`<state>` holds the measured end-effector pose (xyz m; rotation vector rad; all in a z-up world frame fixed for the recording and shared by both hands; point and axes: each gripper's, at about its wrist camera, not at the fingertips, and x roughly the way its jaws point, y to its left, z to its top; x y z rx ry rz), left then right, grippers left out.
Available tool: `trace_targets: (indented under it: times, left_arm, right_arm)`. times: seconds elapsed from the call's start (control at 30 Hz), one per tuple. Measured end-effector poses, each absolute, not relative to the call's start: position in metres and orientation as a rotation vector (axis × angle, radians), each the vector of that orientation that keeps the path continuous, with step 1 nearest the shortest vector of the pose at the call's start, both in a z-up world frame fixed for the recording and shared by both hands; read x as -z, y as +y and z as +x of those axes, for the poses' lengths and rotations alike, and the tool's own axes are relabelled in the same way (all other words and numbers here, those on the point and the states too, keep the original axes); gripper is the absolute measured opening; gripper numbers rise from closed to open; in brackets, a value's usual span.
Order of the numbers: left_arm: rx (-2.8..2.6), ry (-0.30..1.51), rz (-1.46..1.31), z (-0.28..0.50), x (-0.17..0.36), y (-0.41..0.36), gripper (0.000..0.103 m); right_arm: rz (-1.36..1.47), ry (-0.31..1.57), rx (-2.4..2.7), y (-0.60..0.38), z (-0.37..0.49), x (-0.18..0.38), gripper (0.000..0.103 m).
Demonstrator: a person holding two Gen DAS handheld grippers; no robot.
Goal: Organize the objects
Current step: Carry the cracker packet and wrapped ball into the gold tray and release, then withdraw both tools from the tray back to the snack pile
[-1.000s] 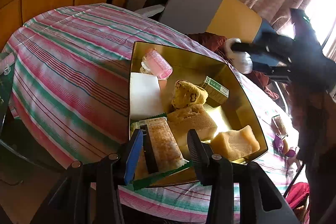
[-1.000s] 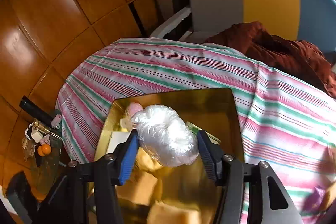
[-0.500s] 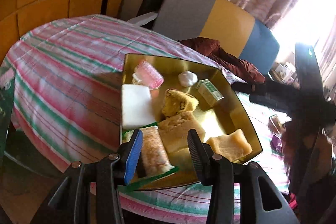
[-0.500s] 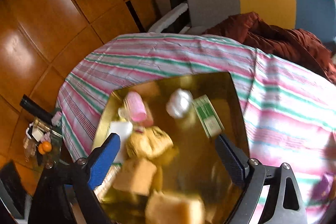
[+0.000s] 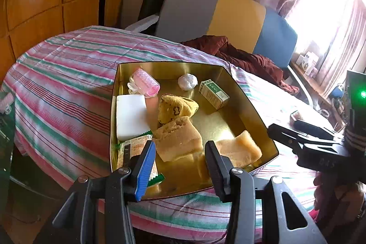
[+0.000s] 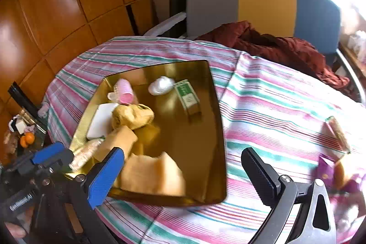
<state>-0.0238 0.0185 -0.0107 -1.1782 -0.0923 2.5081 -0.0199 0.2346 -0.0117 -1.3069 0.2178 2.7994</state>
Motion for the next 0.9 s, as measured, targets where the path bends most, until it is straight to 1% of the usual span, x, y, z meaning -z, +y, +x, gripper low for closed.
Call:
trace_targets:
  times: [0.23,0.43,0.67,0.9]
  left_arm:
    - [-2.567,0.025,-1.133,-0.015,0.006,0.027,0.045]
    - [-2.535,0.054,-1.137,-0.013,0.008,0.034,0.045]
    - [-2.504,0.094,-1.137,-0.008,0.011,0.045,0.045]
    - [-2.474,0.14,-1.138,-0.004,0.014,0.056,0.045]
  right_arm:
    - [-1.251,0.094,-2.756,0.237,-0.002,0.013,0.103]
    - [-1.204,0.006,-2.736,0.236,0.008,0.014,0.103]
    - [-1.192,0.024,-2.696,0.253,0.016,0.016,0.103]
    - [-1.192,0.061,-2.612,0.295,0.032,0.02,0.103]
